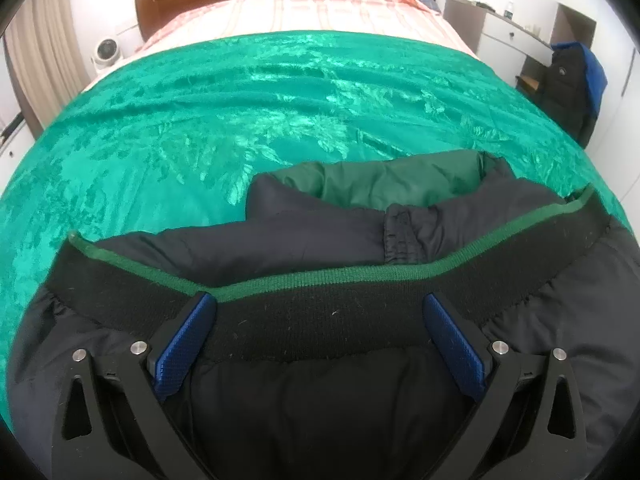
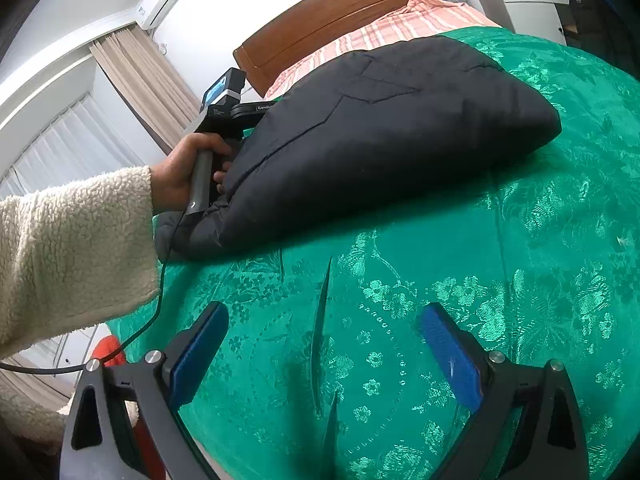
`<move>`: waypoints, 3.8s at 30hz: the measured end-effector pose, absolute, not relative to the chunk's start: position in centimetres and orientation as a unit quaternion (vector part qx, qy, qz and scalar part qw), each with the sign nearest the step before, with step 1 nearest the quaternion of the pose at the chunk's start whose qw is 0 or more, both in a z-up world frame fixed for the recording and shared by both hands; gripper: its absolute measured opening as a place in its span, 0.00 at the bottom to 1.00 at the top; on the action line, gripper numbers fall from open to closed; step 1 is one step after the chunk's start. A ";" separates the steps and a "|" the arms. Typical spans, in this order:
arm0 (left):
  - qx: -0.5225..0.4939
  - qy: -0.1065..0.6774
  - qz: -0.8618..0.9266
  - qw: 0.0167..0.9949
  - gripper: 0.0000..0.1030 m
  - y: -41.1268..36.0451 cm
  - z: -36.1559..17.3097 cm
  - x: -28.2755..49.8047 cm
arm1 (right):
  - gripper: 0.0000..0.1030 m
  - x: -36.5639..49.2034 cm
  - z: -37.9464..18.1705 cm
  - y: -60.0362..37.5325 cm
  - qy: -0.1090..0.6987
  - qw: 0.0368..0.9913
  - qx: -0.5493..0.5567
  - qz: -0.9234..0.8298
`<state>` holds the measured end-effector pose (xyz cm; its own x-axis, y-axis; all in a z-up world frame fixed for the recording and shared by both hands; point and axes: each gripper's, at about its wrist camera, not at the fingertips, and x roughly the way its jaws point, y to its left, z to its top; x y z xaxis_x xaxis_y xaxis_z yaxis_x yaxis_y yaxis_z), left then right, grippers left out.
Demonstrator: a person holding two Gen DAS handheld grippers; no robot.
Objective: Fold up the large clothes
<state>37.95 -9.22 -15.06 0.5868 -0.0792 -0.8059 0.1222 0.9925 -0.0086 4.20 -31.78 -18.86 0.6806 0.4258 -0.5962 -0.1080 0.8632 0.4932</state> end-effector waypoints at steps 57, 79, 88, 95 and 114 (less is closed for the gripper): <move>0.105 0.392 -0.319 0.856 0.99 -14.5 -16.9 16.3 | 0.60 18.0 -18.8 -40.5 0.333 0.835 0.436 0.040; -0.191 0.367 -0.115 0.903 0.95 19.5 -8.4 11.3 | 0.37 19.5 -8.5 2.2 0.218 0.872 -0.391 0.197; -0.223 0.334 -0.163 0.901 0.96 21.6 -5.1 14.9 | 0.62 17.3 -14.5 6.1 0.181 0.833 -0.486 0.193; -0.153 0.363 -0.249 0.885 0.97 13.0 -0.6 26.4 | 0.73 15.5 -14.9 5.9 0.153 0.846 -0.476 0.186; -0.254 0.430 -0.186 0.846 0.32 17.8 -10.2 27.2 | 0.88 22.3 0.8 -6.4 0.243 0.944 0.041 0.220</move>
<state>27.16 17.84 -10.22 0.5606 -0.5327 -0.6340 0.0956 0.8021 -0.5894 22.31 -6.39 0.76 0.7850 0.4349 -0.4411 -0.3947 0.9000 0.1849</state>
